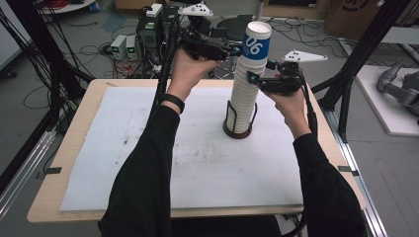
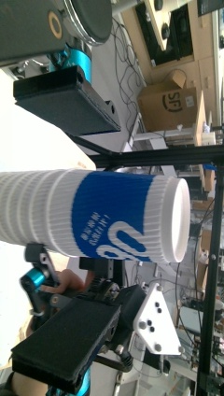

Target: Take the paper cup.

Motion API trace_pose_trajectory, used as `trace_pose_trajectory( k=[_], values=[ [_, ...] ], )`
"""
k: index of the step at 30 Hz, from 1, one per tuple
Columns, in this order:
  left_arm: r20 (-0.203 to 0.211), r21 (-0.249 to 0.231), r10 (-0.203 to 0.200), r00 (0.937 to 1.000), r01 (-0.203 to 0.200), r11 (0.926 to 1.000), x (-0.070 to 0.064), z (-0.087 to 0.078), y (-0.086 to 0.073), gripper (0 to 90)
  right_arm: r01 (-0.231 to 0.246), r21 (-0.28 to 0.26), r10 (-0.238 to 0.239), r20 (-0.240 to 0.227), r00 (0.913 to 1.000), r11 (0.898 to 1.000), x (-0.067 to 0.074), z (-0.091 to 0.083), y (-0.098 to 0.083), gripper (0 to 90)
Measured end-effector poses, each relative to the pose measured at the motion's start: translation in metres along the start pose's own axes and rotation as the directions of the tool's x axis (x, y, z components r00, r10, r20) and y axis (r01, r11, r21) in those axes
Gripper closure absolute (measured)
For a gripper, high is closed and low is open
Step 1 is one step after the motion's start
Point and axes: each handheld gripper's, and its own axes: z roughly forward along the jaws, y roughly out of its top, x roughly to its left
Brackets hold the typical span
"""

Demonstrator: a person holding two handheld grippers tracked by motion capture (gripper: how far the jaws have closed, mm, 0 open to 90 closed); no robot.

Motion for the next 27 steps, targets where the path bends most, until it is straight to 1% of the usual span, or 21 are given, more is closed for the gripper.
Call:
trace_pose_trajectory(
  k=[3, 8, 13, 15, 16, 17, 18, 19, 22, 25, 26, 27],
  values=[
    [0.015, -0.013, -0.011, 0.9998, 0.011, 0.9998, 0.001, 0.008, 0.003, 11.9, 0.001, -0.001, -0.001, 0.0, 1.0, 1.0, 0.0, 0.0, 0.0, 16.7],
    [0.033, -0.011, -0.024, 0.9992, 0.025, 0.9996, 0.005, 0.021, 0.008, 11.8, 0.0, -0.002, 0.0, 0.0, 1.0, 1.0, 0.0, 0.0, 0.0, 16.7],
    [0.042, -0.036, -0.042, 0.9982, 0.043, 0.9984, 0.007, 0.032, 0.014, 11.9, 0.006, -0.003, -0.006, -0.001, 1.0, 1.0, -0.001, 0.0, 0.0, 16.7],
    [0.046, -0.029, -0.037, 0.9982, 0.039, 0.9988, 0.007, 0.036, 0.017, 12.9, 0.008, -0.003, -0.008, -0.002, 1.0, 1.0, 0.0, 0.0, 0.0, 16.7],
    [0.046, -0.034, -0.039, 0.9982, 0.04, 0.9986, 0.006, 0.038, 0.018, 12.9, 0.008, -0.003, -0.008, -0.002, 1.0, 1.0, 0.0, 0.0, 0.0, 16.7],
    [0.056, -0.036, -0.035, 0.9979, 0.037, 0.9987, 0.006, 0.041, 0.02, 14.7, 0.008, 0.0, -0.008, -0.001, 1.0, 1.0, 0.0, 0.0, 0.0, 16.7],
    [0.058, -0.035, -0.033, 0.9978, 0.035, 0.9988, 0.005, 0.042, 0.021, 14.7, 0.008, 0.0, -0.008, -0.001, 1.0, 1.0, 0.0, 0.0, 0.0, 16.7],
    [0.061, -0.041, -0.03, 0.9977, 0.033, 0.9986, 0.005, 0.044, 0.022, 17.4, 0.008, 0.0, -0.008, -0.002, 1.0, 1.0, 0.0, 0.0, 0.0, 16.7],
    [0.069, -0.047, -0.024, 0.9973, 0.027, 0.9985, 0.005, 0.046, 0.023, 20.0, 0.009, 0.001, -0.009, -0.003, 1.0, 1.0, 0.0, 0.0, 0.0, 16.8],
    [0.079, -0.054, -0.04, 0.9961, 0.044, 0.9975, 0.008, 0.047, 0.022, 21.0, 0.012, -0.001, -0.012, -0.004, 0.9999, 1.0, 0.0, 0.0, 0.0, 16.8],
    [0.079, -0.05, -0.038, 0.9962, 0.042, 0.9978, 0.009, 0.048, 0.021, 22.2, 0.015, 0.001, -0.015, -0.005, 0.9999, 1.0, 0.0, -0.001, 0.0, 16.8],
    [0.087, -0.054, -0.04, 0.9954, 0.044, 0.9975, 0.009, 0.048, 0.021, 24.3, 0.015, 0.003, -0.015, -0.004, 0.9999, 1.0, 0.0, -0.001, 0.0, 16.8]
  ],
)
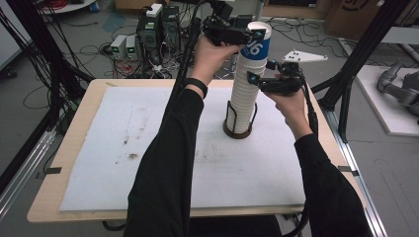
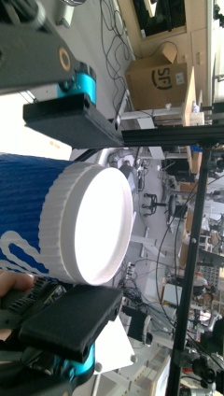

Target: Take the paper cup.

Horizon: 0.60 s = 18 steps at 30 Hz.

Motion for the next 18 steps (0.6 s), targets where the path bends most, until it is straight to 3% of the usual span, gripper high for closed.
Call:
trace_pose_trajectory(
  k=[5, 18],
  values=[
    [0.014, -0.01, 0.011, 0.9998, -0.011, 0.9999, -0.0006, 0.0005, 0.0002, 29.9, -0.006, -0.002, 0.006, 0.001, 1.0, 1.0, -0.0003, 0.0002, -0.0002, 16.9],
    [0.019, -0.007, 0.029, 0.9994, -0.029, 0.9995, -0.0009, -0.0022, 0.0036, 30.8, 0.0, -0.001, 0.0, 0.0, 1.0, 1.0, 0.0003, 0.0002, 0.0, 16.9]
  ],
)
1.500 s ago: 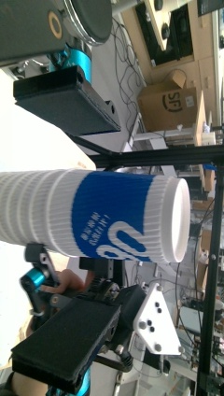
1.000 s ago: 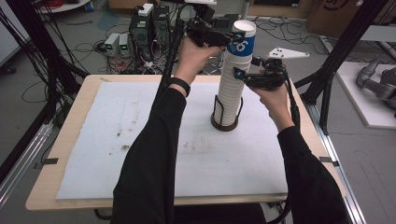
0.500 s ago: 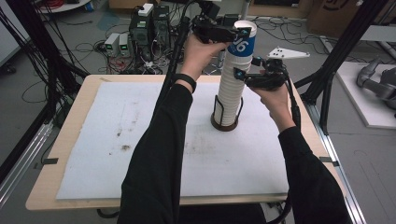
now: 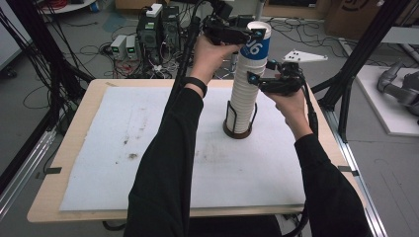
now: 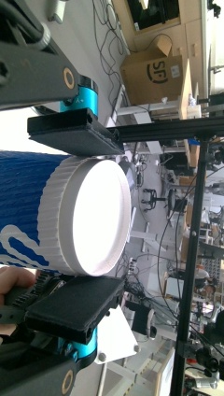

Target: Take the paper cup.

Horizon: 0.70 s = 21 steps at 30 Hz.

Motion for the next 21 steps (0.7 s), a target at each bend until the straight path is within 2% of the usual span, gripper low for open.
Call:
trace_pose_trajectory(
  k=[5, 10, 21],
  values=[
    [-0.006, -0.018, 0.006, 1.0, -0.006, 0.9998, -0.001, -0.002, 0.007, 31.0, -0.003, 0.001, 0.003, -0.001, 1.0, 1.0, 0.0, 0.0, 0.0, 16.9],
    [-0.015, -0.031, 0.031, 0.9994, -0.031, 0.999, -0.005, -0.004, 0.017, 31.3, -0.003, 0.002, 0.003, 0.0, 1.0, 1.0, 0.0, 0.0, 0.0, 16.9],
    [-0.015, -0.101, 0.045, 0.9989, -0.047, 0.9938, -0.009, -0.017, 0.04, 31.5, -0.003, 0.004, 0.003, 0.0, 1.0, 1.0, 0.0, -0.001, 0.0, 16.9]
  ],
)
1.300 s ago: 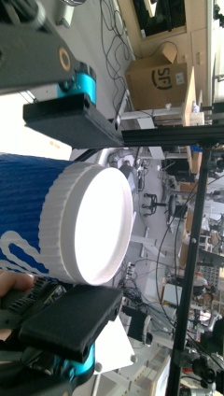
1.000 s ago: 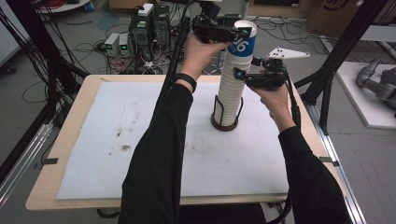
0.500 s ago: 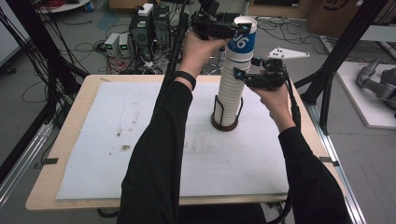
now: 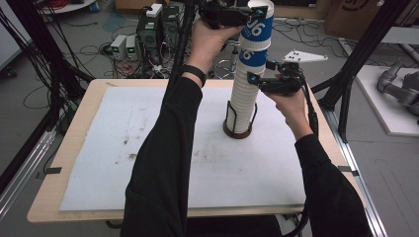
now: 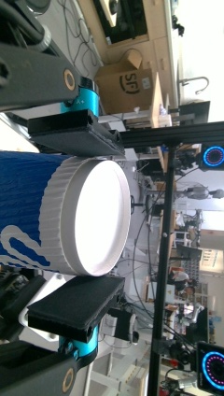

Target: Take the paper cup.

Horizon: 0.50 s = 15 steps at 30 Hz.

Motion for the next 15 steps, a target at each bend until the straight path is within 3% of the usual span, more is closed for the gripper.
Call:
trace_pose_trajectory(
  k=[15],
  values=[
    [0.005, -0.06, 0.027, 0.9996, -0.027, 0.9979, -0.008, -0.022, 0.02, 31.6, -0.002, 0.002, 0.002, 0.001, 1.0, 1.0, 0.0, 0.0, 0.0, 16.9]
  ],
)
